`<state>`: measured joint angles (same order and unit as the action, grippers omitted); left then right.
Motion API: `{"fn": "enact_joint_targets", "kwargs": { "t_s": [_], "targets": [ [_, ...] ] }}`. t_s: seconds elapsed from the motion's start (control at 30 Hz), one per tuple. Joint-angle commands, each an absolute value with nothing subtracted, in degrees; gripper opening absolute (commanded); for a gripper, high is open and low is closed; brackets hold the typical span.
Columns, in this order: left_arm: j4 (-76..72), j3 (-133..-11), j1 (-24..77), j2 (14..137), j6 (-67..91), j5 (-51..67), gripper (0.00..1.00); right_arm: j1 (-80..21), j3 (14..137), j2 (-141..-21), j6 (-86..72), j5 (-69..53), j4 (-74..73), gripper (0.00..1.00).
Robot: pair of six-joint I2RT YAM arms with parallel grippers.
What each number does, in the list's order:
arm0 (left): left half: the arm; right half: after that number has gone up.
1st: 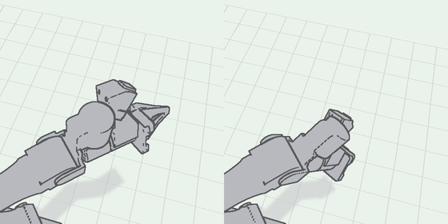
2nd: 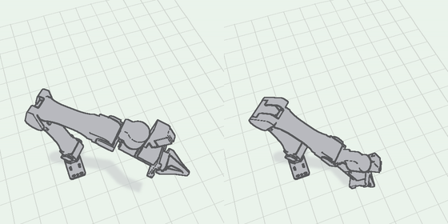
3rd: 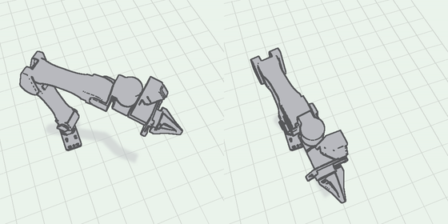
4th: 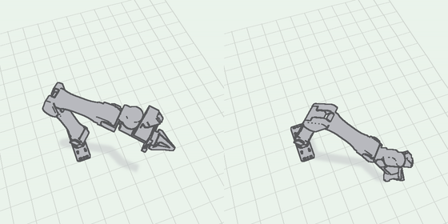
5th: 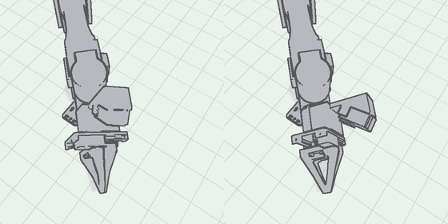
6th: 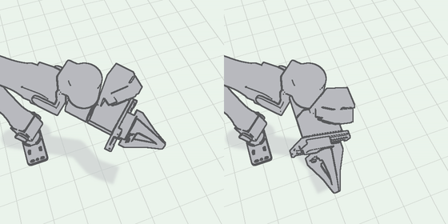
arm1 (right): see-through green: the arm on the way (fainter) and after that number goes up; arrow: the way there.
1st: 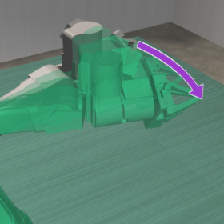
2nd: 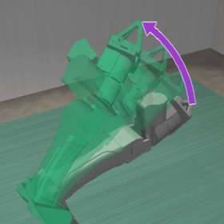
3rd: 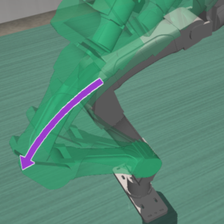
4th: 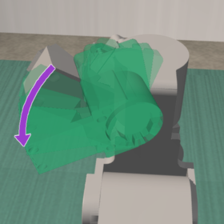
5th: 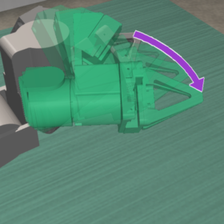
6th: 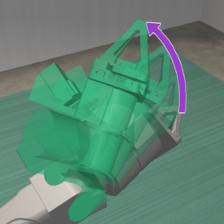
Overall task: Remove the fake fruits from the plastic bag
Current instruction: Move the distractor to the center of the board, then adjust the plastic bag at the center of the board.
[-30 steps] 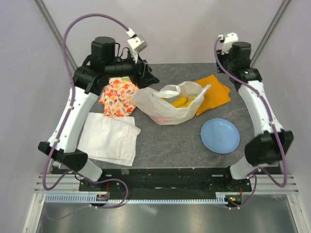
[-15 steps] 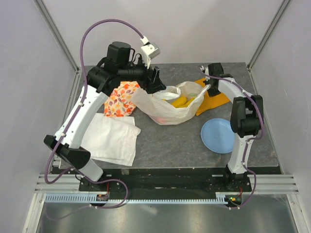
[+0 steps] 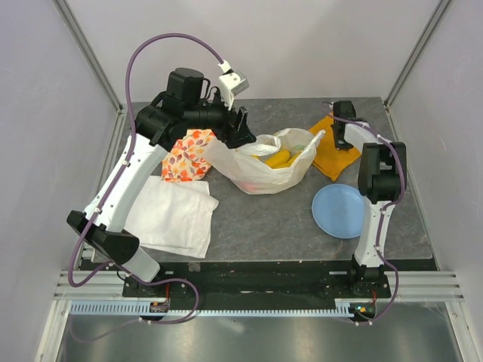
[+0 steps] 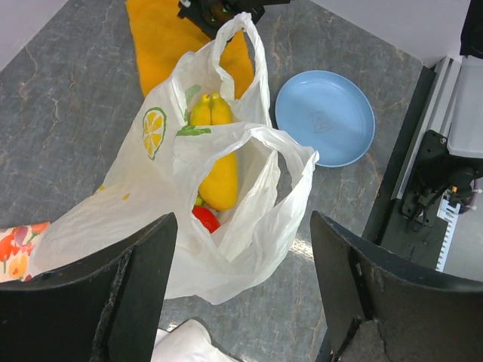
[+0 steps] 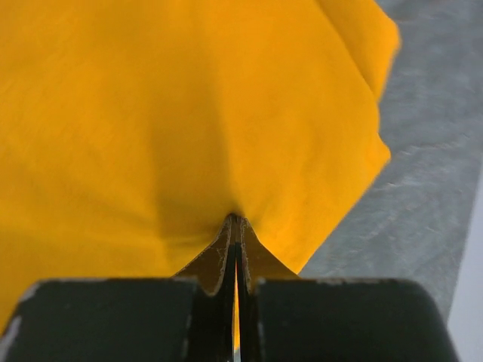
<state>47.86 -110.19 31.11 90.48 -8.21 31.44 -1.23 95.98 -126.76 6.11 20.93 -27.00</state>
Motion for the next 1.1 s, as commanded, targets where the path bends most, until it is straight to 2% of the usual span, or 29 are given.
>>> {"fn": "enact_joint_targets", "kwargs": {
  "t_s": [0.0, 0.23, 0.3, 0.37, 0.4, 0.43, 0.5, 0.53, 0.67, 0.77, 0.8, 0.93, 0.97, 1.03, 1.07],
  "targets": [
    [48.34, -110.57, 31.29, 90.09, -10.02, 31.46, 0.79, 1.30, 96.42, -128.33, 0.10, 32.67, -26.64, 0.00],
    [48.25, -109.60, 34.70, 91.58, -14.30, 28.57, 0.78, 3.33, 96.50, -123.84, -6.32, 37.18, -27.16, 0.00],
    [48.25, -109.60, 37.16, 91.06, -17.04, 25.94, 0.79, 3.60, 97.20, -121.56, -6.85, 35.08, -28.65, 0.00],
    [48.16, -109.60, 38.31, 90.62, -20.12, 24.88, 0.80, 3.69, 97.12, -117.80, -7.90, 27.02, -30.49, 0.00],
    [48.08, -109.51, 39.45, 90.44, -20.91, 23.83, 0.80, 3.60, 96.77, -116.29, -8.17, 23.59, -30.85, 0.04],
    [48.16, -109.51, 39.98, 90.44, -22.66, 23.12, 0.80, 3.26, 96.33, -114.71, -8.43, 16.94, -31.11, 0.23],
    [48.16, -109.25, 42.26, 90.70, -24.77, 20.93, 0.81, 2.38, 94.58, -110.40, -8.70, 12.77, -31.81, 0.42],
    [48.08, -108.64, 42.97, 90.88, -27.22, 20.31, 0.81, 1.50, 94.05, -109.09, -8.61, 11.18, -32.25, 0.57],
    [48.34, -106.61, 47.10, 92.37, -32.42, 12.15, 0.80, 1.14, 92.73, -101.10, -8.52, -2.24, -35.50, 0.73],
    [48.25, -105.12, 48.78, 93.51, -34.45, 4.41, 0.76, 1.14, 92.20, -94.87, -11.77, -11.47, -37.69, 0.76],
    [48.16, -104.94, 48.78, 93.60, -34.45, 1.96, 0.75, 1.14, 91.07, -93.27, -13.95, -14.65, -38.14, 0.79],
    [47.29, -104.42, 48.69, 93.87, -34.02, -1.40, 0.60, 1.14, 88.86, -89.12, -20.71, -26.00, -40.86, 0.95],
    [47.11, -104.33, 48.69, 94.22, -33.67, -1.75, 0.49, 1.14, 88.68, -89.12, -22.05, -27.15, -41.57, 0.98],
    [46.93, -104.50, 48.69, 94.66, -32.35, -2.46, 0.37, 1.14, 87.63, -89.30, -24.69, -29.17, -41.84, 0.98],
    [46.85, -104.59, 48.69, 95.01, -31.73, -2.55, 0.24, 1.06, 87.28, -89.04, -25.83, -29.70, -41.92, 0.98]
  ]
}}
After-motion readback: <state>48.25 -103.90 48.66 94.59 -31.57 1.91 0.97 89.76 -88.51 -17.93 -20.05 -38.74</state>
